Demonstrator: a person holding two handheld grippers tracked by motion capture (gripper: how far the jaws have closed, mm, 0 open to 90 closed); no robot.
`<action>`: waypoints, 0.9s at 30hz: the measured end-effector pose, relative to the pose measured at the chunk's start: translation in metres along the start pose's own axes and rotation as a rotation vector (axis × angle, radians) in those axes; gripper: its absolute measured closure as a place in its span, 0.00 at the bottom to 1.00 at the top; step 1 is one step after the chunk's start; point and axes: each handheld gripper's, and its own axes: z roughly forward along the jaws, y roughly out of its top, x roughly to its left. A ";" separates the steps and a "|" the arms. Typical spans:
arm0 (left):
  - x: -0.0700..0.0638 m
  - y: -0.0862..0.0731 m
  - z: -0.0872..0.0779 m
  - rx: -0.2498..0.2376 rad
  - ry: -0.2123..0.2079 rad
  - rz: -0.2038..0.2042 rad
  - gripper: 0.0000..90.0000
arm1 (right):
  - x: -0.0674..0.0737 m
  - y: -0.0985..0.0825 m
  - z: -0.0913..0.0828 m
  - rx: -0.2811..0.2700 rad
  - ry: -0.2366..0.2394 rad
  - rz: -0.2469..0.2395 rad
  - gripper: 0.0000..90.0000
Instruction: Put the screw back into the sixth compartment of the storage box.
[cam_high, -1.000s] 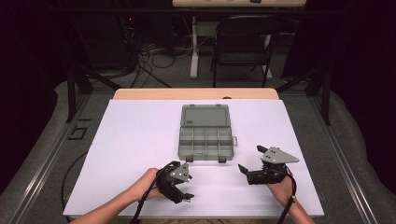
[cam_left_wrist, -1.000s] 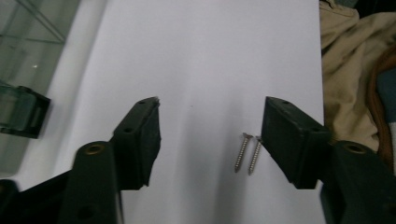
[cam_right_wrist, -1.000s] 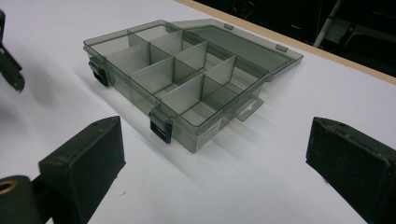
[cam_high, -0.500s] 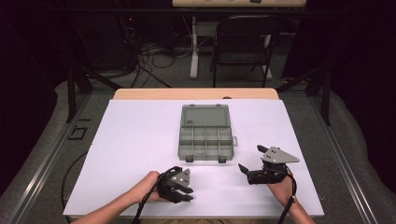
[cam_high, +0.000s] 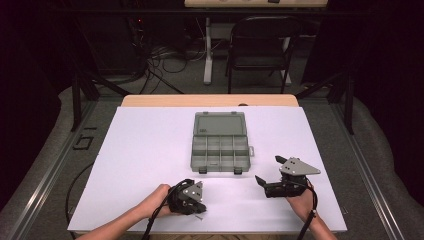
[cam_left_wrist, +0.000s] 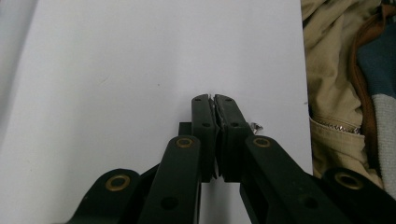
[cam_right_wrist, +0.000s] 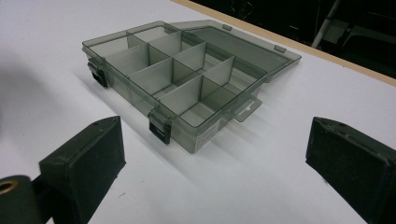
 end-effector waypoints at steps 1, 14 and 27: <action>0.001 0.000 -0.001 0.003 -0.004 -0.002 0.97 | 0.000 0.000 0.000 -0.001 -0.001 0.001 0.04; 0.008 0.001 -0.007 -0.025 0.027 -0.027 0.97 | -0.001 0.000 0.000 -0.003 -0.003 -0.005 0.04; 0.024 0.011 -0.024 -0.065 0.080 -0.036 0.97 | -0.002 0.000 -0.001 -0.004 -0.009 -0.001 0.04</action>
